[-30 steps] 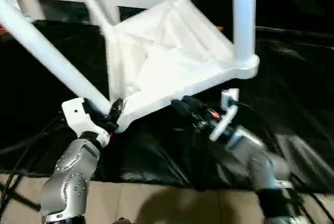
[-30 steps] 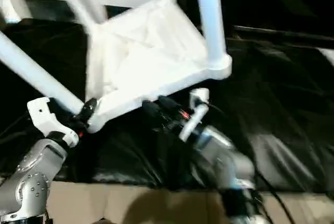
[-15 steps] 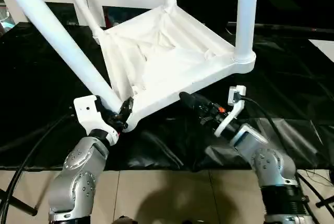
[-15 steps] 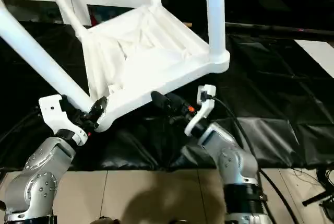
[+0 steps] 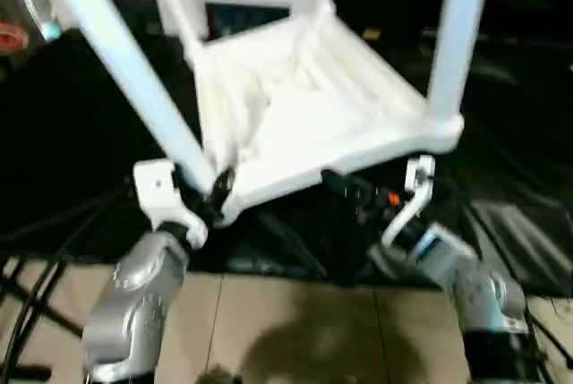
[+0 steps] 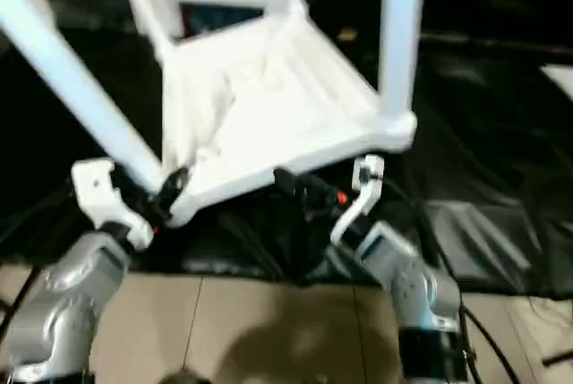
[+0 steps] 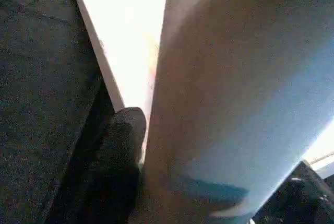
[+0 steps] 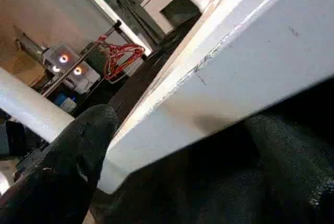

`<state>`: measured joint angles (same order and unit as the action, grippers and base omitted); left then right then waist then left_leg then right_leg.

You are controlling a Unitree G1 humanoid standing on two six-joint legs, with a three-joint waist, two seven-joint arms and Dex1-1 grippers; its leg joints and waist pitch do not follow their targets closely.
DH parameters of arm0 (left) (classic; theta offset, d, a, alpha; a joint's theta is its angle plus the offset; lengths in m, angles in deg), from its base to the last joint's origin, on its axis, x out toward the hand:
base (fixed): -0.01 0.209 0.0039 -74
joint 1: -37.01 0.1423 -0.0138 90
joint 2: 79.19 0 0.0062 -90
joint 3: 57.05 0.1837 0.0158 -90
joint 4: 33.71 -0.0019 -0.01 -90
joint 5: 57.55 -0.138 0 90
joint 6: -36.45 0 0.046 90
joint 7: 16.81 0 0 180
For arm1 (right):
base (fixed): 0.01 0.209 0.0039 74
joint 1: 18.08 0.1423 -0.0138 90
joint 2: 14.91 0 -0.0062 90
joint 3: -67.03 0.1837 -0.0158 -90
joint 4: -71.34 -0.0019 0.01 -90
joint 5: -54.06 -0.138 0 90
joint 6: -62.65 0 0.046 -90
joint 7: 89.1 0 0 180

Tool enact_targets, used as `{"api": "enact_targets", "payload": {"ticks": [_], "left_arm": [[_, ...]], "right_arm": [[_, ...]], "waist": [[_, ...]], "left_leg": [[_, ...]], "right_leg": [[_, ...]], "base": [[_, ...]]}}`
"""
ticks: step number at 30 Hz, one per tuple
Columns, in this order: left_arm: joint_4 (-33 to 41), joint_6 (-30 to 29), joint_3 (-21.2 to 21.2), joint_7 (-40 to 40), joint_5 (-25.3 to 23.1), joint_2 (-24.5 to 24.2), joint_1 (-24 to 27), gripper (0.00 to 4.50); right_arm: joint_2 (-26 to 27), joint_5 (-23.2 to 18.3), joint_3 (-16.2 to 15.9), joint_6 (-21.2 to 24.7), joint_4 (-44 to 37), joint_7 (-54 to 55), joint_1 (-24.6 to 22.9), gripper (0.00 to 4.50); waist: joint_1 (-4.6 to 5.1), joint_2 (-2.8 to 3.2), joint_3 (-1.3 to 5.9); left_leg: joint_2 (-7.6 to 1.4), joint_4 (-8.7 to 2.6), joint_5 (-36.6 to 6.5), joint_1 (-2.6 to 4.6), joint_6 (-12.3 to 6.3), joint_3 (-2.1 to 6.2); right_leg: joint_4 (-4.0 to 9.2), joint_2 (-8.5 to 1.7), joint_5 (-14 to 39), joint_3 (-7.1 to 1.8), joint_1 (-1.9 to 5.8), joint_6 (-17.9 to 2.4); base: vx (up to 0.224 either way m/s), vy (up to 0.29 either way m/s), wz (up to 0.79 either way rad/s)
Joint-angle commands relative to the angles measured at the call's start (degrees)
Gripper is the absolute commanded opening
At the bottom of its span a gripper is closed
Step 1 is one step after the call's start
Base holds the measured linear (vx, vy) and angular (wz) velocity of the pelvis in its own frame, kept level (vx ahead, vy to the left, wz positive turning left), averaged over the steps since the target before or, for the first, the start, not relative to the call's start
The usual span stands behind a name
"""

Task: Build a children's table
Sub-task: Flip table

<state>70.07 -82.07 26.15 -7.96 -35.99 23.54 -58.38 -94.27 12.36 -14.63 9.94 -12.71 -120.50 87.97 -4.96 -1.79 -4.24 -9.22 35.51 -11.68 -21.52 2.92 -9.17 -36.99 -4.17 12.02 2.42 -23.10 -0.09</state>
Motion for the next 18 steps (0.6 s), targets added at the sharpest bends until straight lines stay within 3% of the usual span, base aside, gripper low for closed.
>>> {"api": "enact_targets", "payload": {"ticks": [1, 3, 6, 12, 18], "left_arm": [[1.03, -0.72, 0.58, 0.80, 2.79, 1.38, -0.47, 2.49], [1.30, -0.85, 0.62, 0.76, 2.63, 1.25, -0.38, 2.49], [1.58, -0.93, 0.50, 0.75, 2.66, 1.15, -0.15, 2.49], [1.72, -0.96, 0.55, 0.86, 2.53, 1.22, 0.00, 2.49], [1.39, -0.90, 1.45, 1.85, 2.18, 0.84, 0.00, 2.49]], "right_arm": [[0.27, -1.28, 1.38, 1.23, 1.06, 1.47, 1.89, 4.50], [0.31, -2.18, 2.27, 1.82, 1.34, 1.81, 2.13, 4.50], [0.63, -3.46, 3.55, 2.01, 1.41, 2.26, 2.15, 4.50], [2.43, -4.54, 5.80, 0.94, 4.41, 3.96, 4.94, 4.50], [4.39, -3.51, 8.74, -2.56, 12.87, 9.08, 10.53, 4.50]], "waist": [[0.24, -0.41, 3.76], [0.25, -0.63, 3.65], [0.11, -0.50, 3.75], [0.15, -0.45, 4.00], [0.08, -0.51, 4.24]], "left_leg": [[-3.42, -4.88, -7.85, 0.24, -1.72, 0.76], [-3.59, -5.01, -8.92, 0.27, -0.71, 0.41], [-3.67, -5.02, -8.00, 0.33, -0.16, 0.30], [-3.56, -4.82, -5.31, 0.23, -0.54, 0.15], [-3.56, -4.49, -2.37, 0.24, -1.33, -0.08]], "right_leg": [[5.24, -3.78, 8.98, -2.73, 2.67, -11.91], [5.58, -3.80, 12.67, -2.72, 2.50, -10.19], [5.53, -3.79, 11.56, -2.75, 2.41, -8.84], [5.11, -3.71, 7.55, -2.61, 2.56, -9.52], [4.58, -3.75, 3.90, -2.50, 2.60, -10.57]], "base": [[0.000, 0.000, 0.00], [0.000, 0.000, 0.00], [0.000, 0.000, 0.00], [0.000, 0.000, 0.00], [0.000, 0.000, 0.00]]}}
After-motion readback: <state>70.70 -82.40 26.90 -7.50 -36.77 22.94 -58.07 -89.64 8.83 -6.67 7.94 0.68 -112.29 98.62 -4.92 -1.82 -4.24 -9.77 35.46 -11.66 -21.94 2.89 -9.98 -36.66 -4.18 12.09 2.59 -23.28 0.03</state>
